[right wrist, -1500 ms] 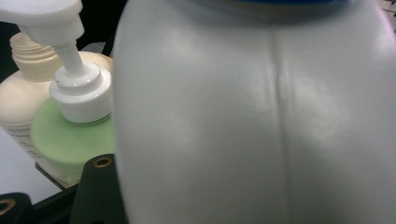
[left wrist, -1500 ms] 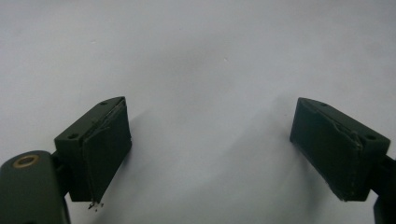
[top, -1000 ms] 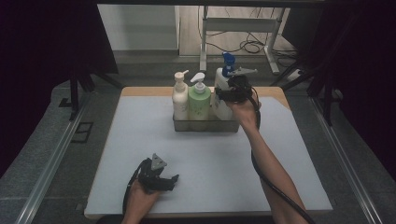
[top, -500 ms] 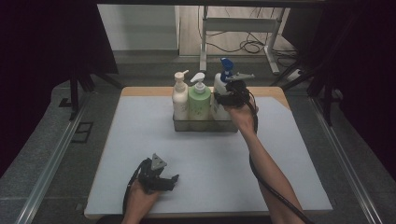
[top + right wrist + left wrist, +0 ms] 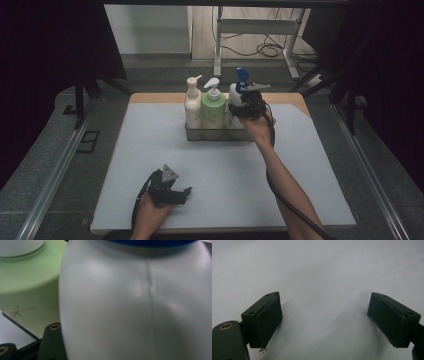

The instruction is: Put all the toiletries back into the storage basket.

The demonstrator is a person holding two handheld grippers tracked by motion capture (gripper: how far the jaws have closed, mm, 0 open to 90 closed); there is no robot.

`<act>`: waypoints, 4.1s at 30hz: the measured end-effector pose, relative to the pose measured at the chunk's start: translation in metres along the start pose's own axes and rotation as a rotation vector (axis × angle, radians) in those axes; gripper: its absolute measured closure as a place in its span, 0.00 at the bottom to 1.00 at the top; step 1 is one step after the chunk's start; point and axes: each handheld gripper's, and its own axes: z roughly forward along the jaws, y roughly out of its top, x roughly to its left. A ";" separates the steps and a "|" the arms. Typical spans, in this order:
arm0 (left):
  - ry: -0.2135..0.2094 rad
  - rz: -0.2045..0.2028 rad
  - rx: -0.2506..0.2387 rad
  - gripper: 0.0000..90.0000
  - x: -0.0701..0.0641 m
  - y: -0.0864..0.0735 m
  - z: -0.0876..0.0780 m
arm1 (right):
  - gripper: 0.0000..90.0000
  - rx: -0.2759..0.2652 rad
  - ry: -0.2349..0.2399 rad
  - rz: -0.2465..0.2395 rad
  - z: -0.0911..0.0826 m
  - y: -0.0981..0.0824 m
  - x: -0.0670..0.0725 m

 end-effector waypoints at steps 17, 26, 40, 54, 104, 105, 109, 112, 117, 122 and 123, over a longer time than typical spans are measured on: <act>0.000 0.000 -0.001 0.14 0.000 0.000 0.000 | 0.41 0.021 -0.018 -0.001 0.006 -0.007 0.002; 0.000 0.000 -0.001 0.14 0.000 0.000 0.000 | 0.39 0.045 0.006 0.033 0.006 -0.005 -0.004; 0.001 0.001 0.000 0.14 0.000 0.000 0.000 | 0.21 0.037 0.030 0.009 -0.001 -0.006 -0.003; 0.000 0.001 -0.001 0.14 0.000 0.000 0.000 | 0.18 0.046 0.081 -0.031 -0.017 -0.022 -0.008; 0.000 0.001 0.000 0.14 0.000 0.000 0.000 | 0.99 0.131 0.049 0.027 -0.001 -0.053 -0.054; 0.000 0.001 0.000 0.14 0.000 0.000 0.000 | 0.99 0.131 0.049 0.028 0.001 -0.053 -0.054; 0.000 0.001 0.000 0.14 0.000 0.000 0.000 | 0.99 0.141 0.056 0.029 0.008 -0.053 -0.054; 0.000 0.001 0.000 0.14 0.000 0.000 0.000 | 1.00 0.150 0.058 0.027 0.012 -0.053 -0.051; 0.000 0.001 0.000 0.14 0.000 0.000 0.000 | 1.00 0.168 0.054 0.029 0.018 -0.056 -0.048; 0.000 -0.002 -0.002 0.14 0.000 0.000 0.000 | 1.00 0.185 0.057 0.036 0.022 -0.060 -0.047; 0.000 -0.003 -0.002 0.14 0.000 0.000 0.000 | 1.00 0.188 0.058 0.035 0.022 -0.060 -0.047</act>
